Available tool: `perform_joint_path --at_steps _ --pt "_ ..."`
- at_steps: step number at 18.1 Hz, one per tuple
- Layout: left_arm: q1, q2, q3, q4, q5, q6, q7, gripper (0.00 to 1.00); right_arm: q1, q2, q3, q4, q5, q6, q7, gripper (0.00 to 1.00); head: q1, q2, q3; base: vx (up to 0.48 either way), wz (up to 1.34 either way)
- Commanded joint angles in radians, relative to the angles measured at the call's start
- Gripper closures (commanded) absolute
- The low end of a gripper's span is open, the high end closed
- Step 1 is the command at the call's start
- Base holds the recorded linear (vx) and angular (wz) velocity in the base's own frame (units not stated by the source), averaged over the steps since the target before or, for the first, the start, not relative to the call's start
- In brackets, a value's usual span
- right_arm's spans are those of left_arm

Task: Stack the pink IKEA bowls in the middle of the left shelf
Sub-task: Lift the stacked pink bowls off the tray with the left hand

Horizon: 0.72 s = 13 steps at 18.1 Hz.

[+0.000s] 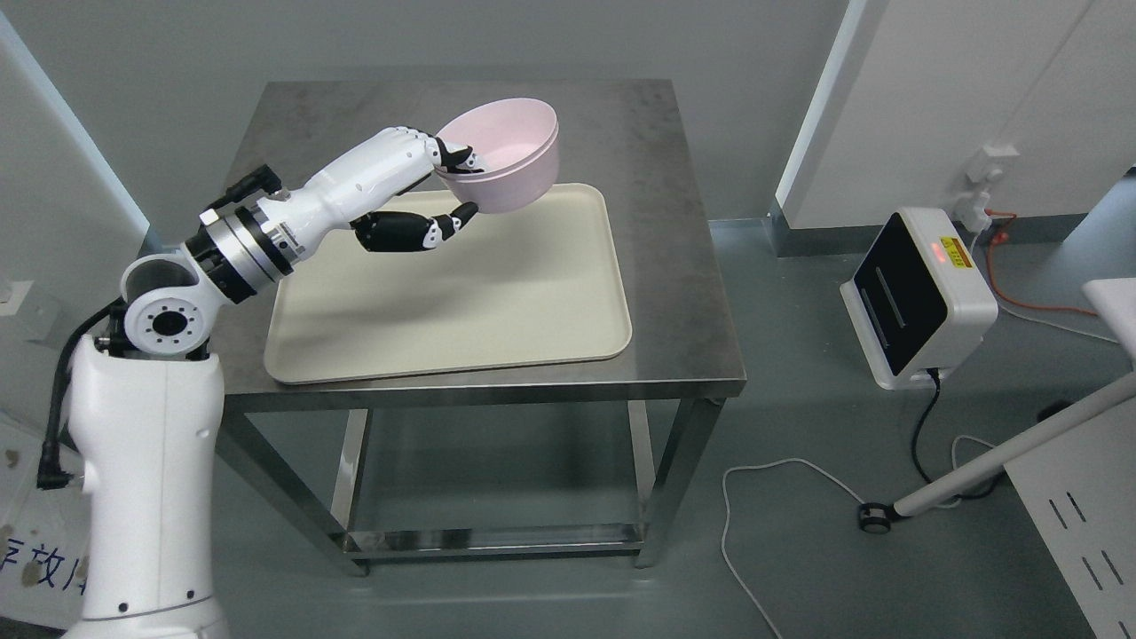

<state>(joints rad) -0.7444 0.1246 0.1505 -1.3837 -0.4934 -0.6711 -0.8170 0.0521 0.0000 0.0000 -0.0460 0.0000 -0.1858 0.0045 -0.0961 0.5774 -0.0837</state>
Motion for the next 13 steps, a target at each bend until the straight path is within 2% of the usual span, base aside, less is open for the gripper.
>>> perform_joint_path --at_steps 1,7,13 --pt "0.043 -0.008 0.087 -0.051 0.033 -0.028 0.001 0.98 0.0 -0.017 -0.009 0.0 0.008 0.0 -0.001 0.0 0.0 0.0 0.0 0.0 0.0" --pt "0.045 -0.013 0.107 -0.051 0.033 -0.035 0.004 0.97 0.0 -0.017 -0.009 0.0 0.008 0.0 -0.001 0.0 0.0 0.0 0.0 0.0 0.0" --pt "0.068 -0.008 0.154 -0.054 0.033 -0.091 0.003 0.96 0.0 -0.017 -0.009 0.0 0.008 0.0 -0.001 0.0 0.0 0.0 0.0 0.0 0.0"
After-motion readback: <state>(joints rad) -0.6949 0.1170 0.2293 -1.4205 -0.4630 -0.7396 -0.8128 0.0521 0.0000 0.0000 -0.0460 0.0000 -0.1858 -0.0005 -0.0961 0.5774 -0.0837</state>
